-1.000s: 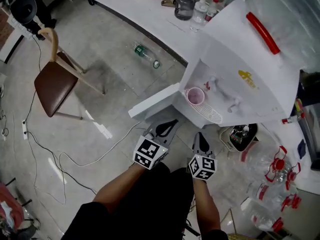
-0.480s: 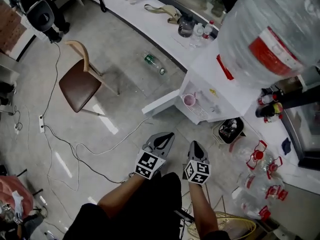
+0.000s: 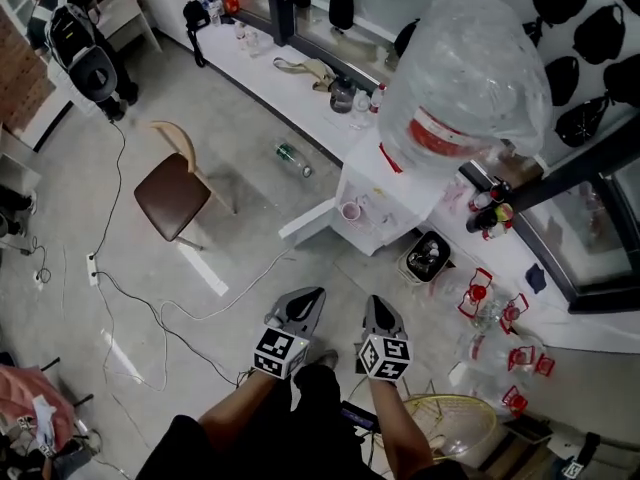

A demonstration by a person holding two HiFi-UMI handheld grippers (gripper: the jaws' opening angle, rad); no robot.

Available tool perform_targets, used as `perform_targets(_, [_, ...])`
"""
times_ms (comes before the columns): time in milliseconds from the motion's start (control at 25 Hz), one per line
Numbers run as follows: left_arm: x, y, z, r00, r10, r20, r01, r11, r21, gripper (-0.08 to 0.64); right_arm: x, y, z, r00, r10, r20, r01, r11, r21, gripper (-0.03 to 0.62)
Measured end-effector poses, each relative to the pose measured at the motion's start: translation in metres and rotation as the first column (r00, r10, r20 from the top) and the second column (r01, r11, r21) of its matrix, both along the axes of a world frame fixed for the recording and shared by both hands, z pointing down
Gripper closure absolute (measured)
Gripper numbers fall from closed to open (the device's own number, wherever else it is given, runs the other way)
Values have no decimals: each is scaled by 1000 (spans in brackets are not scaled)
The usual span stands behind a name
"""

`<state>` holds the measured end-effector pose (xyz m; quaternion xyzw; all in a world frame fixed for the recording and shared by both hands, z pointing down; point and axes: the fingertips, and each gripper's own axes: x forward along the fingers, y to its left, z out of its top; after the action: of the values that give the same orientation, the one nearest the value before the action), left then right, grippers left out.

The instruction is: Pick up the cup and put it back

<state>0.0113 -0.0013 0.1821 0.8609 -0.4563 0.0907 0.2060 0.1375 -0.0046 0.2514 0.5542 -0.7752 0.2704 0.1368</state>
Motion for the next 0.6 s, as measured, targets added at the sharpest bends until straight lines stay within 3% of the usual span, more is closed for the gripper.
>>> perform_targets(360, [-35,12,-73,997,74,11,-74,993,86,554,-19,33,-108,995,96,10,-96,989,108,598])
perform_targets(600, [-63,13,-123,992,118,39,-123,972,199,554,-43,55,-165,989,148,3,-146,970,195,598])
